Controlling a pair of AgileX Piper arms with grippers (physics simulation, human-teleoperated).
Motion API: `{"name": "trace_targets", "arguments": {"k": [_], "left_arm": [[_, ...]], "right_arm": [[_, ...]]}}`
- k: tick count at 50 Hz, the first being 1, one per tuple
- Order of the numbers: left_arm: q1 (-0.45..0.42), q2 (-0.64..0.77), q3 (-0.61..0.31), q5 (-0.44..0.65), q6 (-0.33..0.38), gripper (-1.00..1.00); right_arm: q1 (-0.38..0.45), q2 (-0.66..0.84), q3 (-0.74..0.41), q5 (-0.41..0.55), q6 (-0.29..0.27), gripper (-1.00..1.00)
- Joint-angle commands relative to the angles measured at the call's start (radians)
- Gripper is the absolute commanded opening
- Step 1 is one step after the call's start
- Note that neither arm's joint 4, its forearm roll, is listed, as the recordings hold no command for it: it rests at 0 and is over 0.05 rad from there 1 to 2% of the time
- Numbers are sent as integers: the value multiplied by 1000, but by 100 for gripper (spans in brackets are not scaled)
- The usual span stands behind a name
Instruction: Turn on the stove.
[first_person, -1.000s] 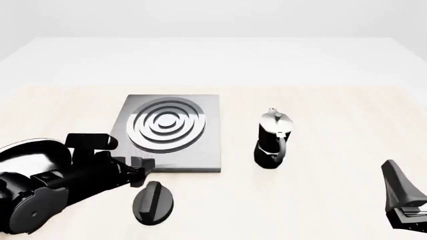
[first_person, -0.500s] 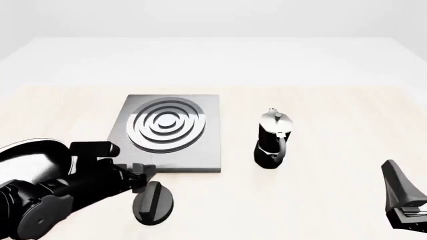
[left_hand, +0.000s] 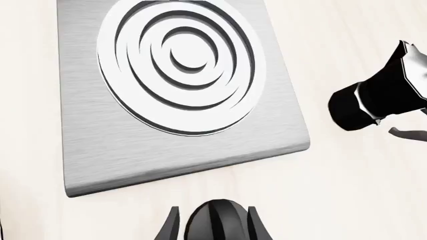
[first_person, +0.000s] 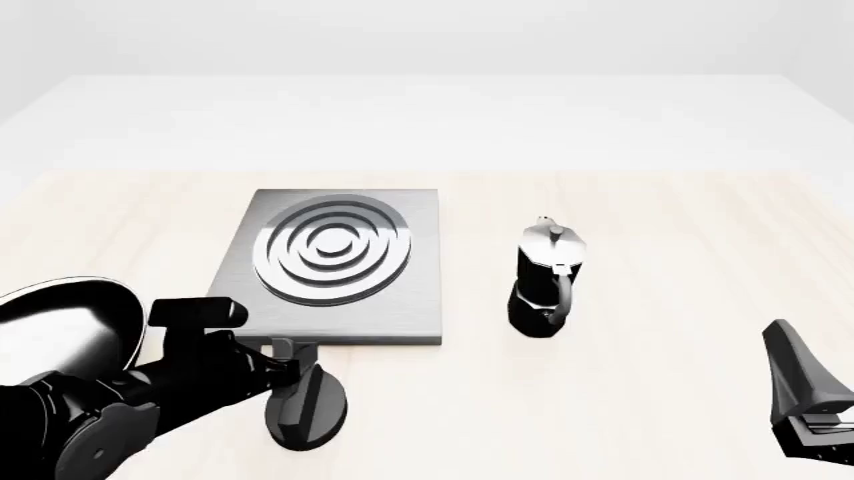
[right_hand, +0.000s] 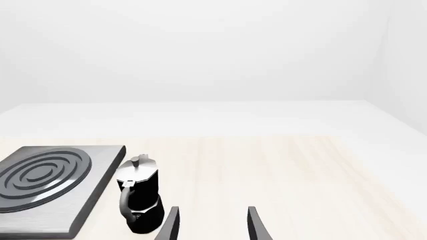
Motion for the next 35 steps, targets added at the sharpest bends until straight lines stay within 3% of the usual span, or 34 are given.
{"name": "trace_targets", "arguments": {"k": [1,35], "left_arm": [[-7,42,14,-47,-20,100],[-19,136,36,-135,-50,100]], "right_arm": [[0,0,0,0,0,100],[0,0,0,0,0,100]]}}
